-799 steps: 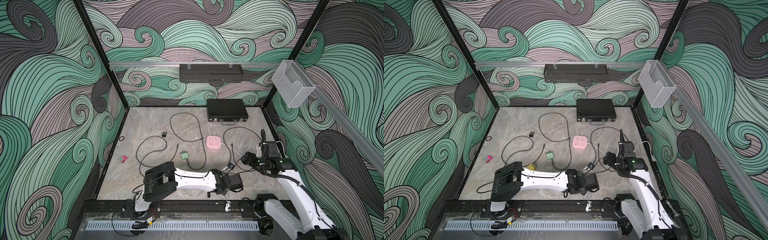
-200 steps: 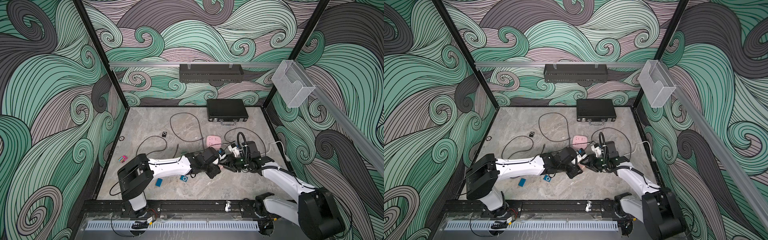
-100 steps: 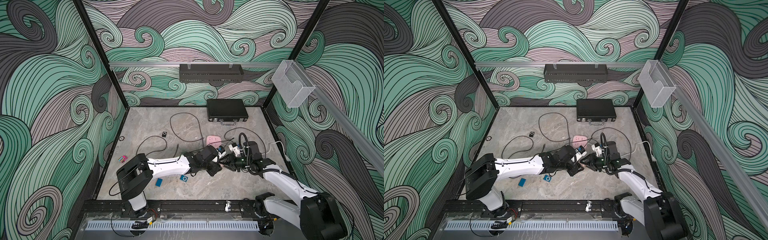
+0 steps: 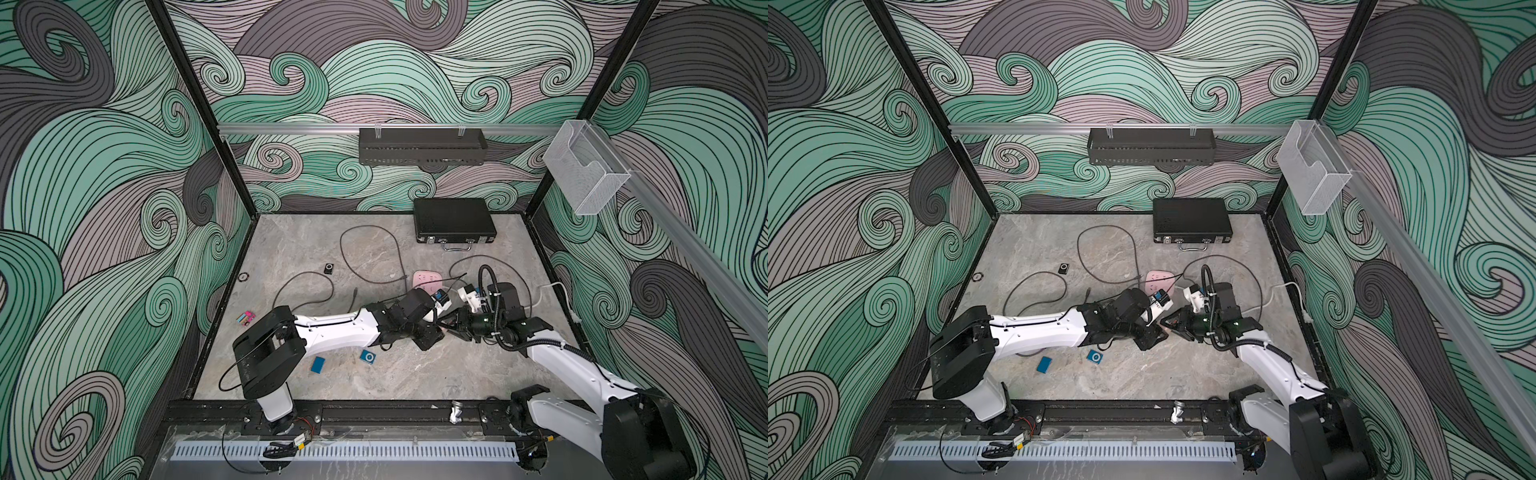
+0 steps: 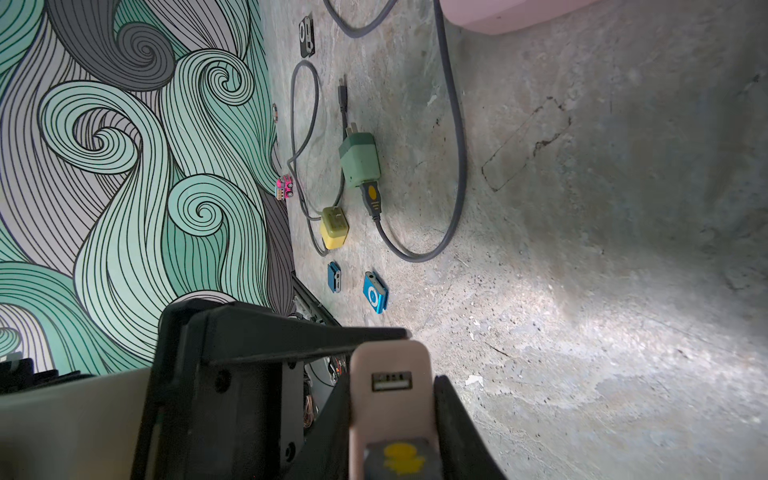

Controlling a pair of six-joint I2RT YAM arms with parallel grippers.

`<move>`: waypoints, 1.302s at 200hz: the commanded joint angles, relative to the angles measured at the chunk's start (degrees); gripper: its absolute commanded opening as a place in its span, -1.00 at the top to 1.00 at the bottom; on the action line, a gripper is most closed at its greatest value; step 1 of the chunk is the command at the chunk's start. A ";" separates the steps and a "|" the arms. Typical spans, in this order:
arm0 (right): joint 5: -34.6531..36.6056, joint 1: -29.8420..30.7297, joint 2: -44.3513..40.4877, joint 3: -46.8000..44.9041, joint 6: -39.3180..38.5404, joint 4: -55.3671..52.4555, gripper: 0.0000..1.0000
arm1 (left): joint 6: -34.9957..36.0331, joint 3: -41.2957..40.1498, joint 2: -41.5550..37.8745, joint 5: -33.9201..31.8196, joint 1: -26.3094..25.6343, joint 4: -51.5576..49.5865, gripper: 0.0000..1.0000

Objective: Charge mp3
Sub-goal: Pick up the plug from the center of the board, then insert the plug into the socket.

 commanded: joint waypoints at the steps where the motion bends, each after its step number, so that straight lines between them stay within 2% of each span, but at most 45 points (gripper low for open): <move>1: 3.93 0.40 -0.84 2.38 -0.86 -5.25 1.00 | -1.25 3.56 1.20 -3.23 0.56 -1.10 -0.17; 22: 7.87 0.39 -0.37 5.12 -3.42 -7.80 1.00 | -1.70 3.65 -1.09 -3.46 1.04 -3.03 -0.23; 73: 21.65 0.39 4.37 17.23 -11.72 -16.62 1.00 | -1.83 1.52 -10.78 -9.25 2.90 -11.41 -0.27; 120: 32.29 0.67 10.02 26.42 -17.41 -16.80 1.00 | -6.17 -6.95 -24.56 -11.91 10.00 -7.08 -0.26; 150: 38.57 1.85 14.90 30.78 -20.36 -16.65 1.00 | -6.87 -7.47 -29.35 -15.97 14.32 -9.09 -0.26; 210: 46.10 5.65 23.28 33.33 -21.63 -9.68 1.00 | -8.75 -7.60 -31.55 -16.56 23.32 -8.51 -0.26; 260: 52.85 9.95 29.48 32.55 -20.77 2.72 1.00 | -8.73 -7.56 -29.52 -13.35 28.49 -5.76 -0.26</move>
